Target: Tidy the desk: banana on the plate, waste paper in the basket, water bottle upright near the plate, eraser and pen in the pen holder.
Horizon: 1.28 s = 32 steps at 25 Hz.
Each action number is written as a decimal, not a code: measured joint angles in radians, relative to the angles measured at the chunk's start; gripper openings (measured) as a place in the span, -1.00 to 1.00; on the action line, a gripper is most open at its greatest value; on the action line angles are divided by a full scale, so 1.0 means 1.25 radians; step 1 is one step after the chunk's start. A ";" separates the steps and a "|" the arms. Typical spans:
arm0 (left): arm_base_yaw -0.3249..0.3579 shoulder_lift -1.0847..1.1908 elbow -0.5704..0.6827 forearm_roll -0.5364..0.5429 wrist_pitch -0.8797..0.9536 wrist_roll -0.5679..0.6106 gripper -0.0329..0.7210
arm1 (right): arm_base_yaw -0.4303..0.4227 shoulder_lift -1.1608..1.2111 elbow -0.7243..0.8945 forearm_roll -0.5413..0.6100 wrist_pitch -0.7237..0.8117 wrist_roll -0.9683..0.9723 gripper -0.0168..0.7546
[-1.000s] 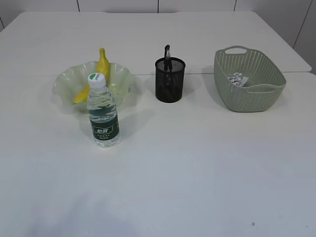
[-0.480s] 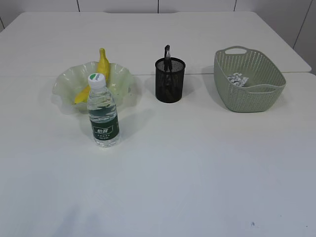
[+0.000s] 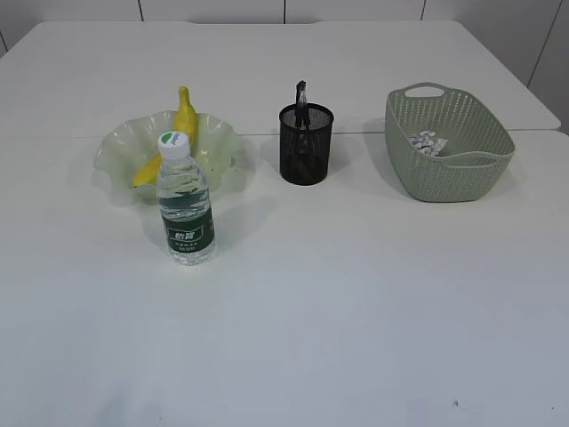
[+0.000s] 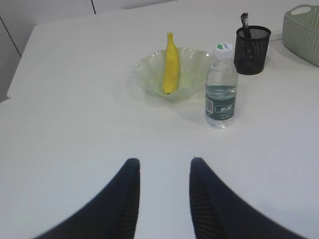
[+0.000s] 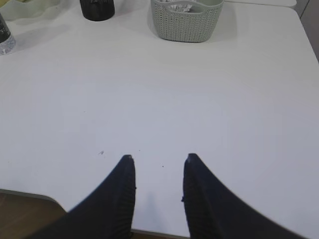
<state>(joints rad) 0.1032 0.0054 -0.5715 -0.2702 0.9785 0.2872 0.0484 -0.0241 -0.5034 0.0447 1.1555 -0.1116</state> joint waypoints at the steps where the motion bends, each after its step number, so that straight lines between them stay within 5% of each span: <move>1: 0.000 0.000 0.000 0.000 0.010 0.000 -0.29 | 0.000 0.000 0.000 0.000 0.000 0.000 -0.32; 32: 0.000 0.000 0.036 0.061 0.111 -0.033 -0.29 | 0.000 0.000 0.000 0.000 0.000 0.000 -0.32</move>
<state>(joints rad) 0.1032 0.0054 -0.5264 -0.1934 1.1175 0.2464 0.0484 -0.0241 -0.5034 0.0447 1.1555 -0.1116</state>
